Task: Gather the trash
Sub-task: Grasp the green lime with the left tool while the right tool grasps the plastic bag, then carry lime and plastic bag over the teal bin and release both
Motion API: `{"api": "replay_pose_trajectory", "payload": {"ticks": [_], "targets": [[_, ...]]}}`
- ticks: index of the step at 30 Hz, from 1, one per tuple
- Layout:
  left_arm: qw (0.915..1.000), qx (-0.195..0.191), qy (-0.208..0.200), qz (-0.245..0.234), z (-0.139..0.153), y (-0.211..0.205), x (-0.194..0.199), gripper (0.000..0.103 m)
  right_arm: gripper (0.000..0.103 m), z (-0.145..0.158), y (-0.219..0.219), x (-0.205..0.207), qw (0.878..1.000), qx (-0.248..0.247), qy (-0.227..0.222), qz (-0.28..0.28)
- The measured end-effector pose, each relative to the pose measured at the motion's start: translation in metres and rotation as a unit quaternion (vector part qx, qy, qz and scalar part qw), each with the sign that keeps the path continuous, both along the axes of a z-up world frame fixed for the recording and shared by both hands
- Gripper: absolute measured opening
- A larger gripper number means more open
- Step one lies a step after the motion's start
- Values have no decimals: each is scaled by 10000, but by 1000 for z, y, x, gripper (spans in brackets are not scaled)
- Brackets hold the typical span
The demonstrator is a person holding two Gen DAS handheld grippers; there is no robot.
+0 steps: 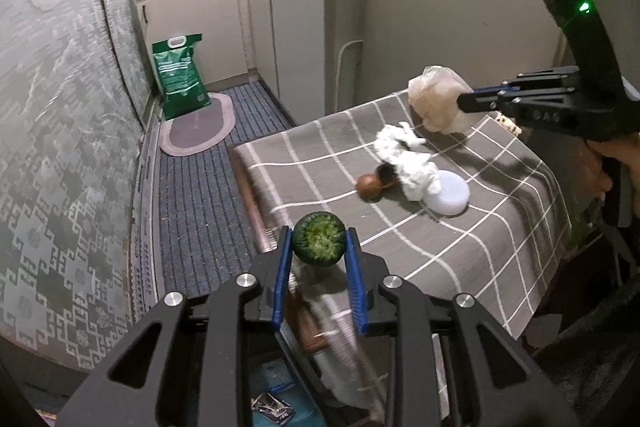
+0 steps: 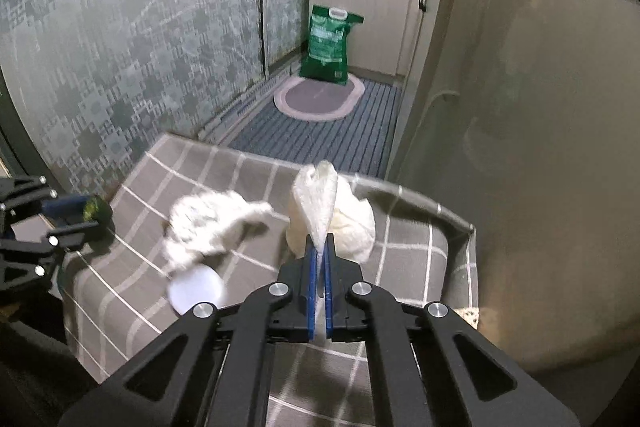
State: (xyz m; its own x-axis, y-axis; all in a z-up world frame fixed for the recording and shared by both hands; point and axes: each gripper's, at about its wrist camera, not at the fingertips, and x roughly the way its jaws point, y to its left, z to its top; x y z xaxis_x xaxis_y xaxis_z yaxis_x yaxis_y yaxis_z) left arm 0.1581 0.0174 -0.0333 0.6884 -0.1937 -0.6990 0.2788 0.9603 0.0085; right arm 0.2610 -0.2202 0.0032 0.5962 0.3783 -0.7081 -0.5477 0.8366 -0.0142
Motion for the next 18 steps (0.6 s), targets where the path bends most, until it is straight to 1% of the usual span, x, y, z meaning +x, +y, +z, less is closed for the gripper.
{"api": "replay_pose_trajectory", "payload": {"ticks": [5, 9, 13, 18], "targets": [[9999, -19, 20, 146, -1, 20, -8, 28, 3, 13, 18, -6, 9998, 105, -130, 107], [9996, 20, 115, 275, -5, 38, -13, 28, 3, 27, 31, -12, 9992, 251, -240, 193], [9987, 111, 251, 420, -15, 56, -17, 28, 3, 41, 50, -22, 9977, 443, -327, 394], [9971, 177, 412, 608, -25, 80, -26, 28, 3, 50, 81, -35, 9954, 507, -413, 707]]}}
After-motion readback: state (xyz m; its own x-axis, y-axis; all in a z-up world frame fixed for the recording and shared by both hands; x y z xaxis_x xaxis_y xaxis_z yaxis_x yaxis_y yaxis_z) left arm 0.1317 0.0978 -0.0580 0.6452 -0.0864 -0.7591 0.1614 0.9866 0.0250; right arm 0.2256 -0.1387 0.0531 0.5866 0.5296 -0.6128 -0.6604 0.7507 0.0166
